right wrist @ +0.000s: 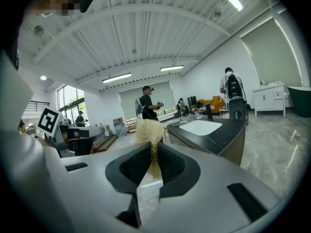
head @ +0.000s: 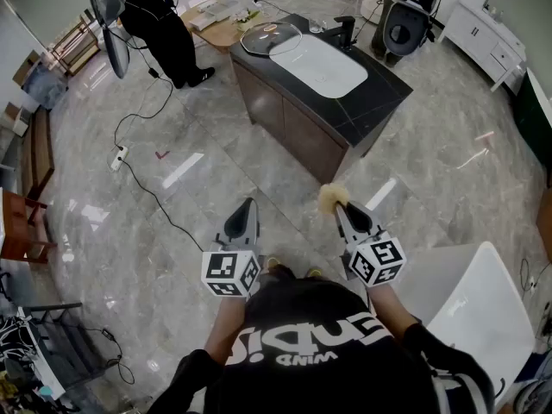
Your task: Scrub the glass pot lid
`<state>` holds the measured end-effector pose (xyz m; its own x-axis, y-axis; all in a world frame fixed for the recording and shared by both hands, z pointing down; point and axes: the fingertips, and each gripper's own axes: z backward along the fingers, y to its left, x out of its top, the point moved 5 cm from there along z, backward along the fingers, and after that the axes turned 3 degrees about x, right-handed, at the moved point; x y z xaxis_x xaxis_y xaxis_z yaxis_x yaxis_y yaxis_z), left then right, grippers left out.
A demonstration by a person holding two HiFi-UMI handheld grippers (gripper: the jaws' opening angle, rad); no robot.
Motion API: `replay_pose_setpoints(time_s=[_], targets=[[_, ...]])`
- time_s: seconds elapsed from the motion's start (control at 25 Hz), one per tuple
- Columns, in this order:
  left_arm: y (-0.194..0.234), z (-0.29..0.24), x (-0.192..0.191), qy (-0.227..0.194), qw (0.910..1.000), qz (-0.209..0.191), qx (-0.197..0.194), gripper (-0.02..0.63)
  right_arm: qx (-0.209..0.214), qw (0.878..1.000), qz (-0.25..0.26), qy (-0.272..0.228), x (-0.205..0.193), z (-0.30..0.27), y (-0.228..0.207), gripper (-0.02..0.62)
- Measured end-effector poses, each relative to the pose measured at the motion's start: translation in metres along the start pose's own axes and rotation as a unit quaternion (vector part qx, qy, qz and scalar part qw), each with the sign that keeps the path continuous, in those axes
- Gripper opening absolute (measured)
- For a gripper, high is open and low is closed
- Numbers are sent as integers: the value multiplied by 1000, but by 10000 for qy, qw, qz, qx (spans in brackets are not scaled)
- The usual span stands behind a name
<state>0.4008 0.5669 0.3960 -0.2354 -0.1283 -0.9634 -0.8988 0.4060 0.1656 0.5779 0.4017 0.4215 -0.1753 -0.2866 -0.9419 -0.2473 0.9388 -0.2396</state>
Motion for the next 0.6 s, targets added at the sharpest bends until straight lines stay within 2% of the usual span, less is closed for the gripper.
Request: replay_pose_setpoints(time_s=[0.6], targets=[[35, -23, 6, 32, 9999, -13, -123, 14, 19, 10000, 10, -55, 8, -42, 14, 37]])
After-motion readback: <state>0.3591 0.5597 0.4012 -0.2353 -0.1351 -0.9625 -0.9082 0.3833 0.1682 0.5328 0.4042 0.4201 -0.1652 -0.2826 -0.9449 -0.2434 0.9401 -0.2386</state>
